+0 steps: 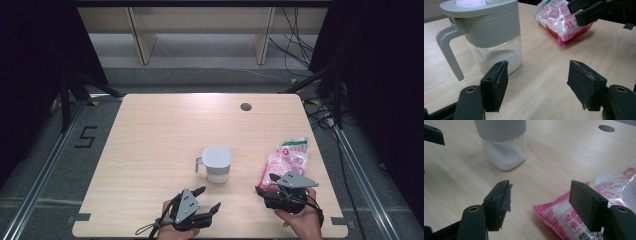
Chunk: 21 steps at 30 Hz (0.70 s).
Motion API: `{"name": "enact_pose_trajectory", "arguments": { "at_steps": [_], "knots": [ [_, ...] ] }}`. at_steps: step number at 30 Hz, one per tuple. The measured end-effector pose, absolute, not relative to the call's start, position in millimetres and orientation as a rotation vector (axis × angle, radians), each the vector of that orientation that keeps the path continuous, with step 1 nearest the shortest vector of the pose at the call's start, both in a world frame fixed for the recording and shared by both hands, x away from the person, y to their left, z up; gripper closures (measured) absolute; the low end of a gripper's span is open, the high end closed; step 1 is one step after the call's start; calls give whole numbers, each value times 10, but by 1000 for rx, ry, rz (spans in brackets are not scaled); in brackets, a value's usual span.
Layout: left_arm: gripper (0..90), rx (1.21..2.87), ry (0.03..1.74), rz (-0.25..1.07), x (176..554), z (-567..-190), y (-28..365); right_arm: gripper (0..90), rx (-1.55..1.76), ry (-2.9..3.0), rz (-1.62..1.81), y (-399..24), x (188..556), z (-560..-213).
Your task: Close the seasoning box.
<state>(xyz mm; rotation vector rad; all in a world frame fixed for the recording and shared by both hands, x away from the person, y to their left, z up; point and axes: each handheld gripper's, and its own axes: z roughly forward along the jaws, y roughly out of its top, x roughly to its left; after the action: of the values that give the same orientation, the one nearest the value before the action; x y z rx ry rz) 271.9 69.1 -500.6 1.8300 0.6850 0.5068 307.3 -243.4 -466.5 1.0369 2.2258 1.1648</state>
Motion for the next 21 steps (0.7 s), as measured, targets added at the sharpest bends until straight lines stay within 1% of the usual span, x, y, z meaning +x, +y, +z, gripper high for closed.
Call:
{"name": "enact_pose_trajectory", "arguments": {
  "at_steps": [2, 6, 7, 8, 11, 21],
  "knots": [
    [321, 1826, 701, 490, 2704, -5006, 685, 342, 1068, 2239, 1166, -2428, 3055, -4664],
    [307, 1825, 694, 515, 2714, -5008, 694, 342, 1058, 2252, 1176, -2428, 3042, -4690],
    [307, 1812, 716, 503, 2706, -5015, 686, 341, 1049, 2262, 1169, -2432, 3042, -4690],
    [307, 1813, 716, 501, 2706, -5016, 688, 341, 1095, 2268, 1171, -2413, 3012, -4691],
    [305, 1828, 701, 512, 2713, -5008, 704, 341, 1020, 2256, 1170, -2434, 3044, -4707],
    [304, 1824, 703, 512, 2718, -5004, 708, 341, 1065, 2264, 1168, -2431, 3023, -4709]
  ]
}}
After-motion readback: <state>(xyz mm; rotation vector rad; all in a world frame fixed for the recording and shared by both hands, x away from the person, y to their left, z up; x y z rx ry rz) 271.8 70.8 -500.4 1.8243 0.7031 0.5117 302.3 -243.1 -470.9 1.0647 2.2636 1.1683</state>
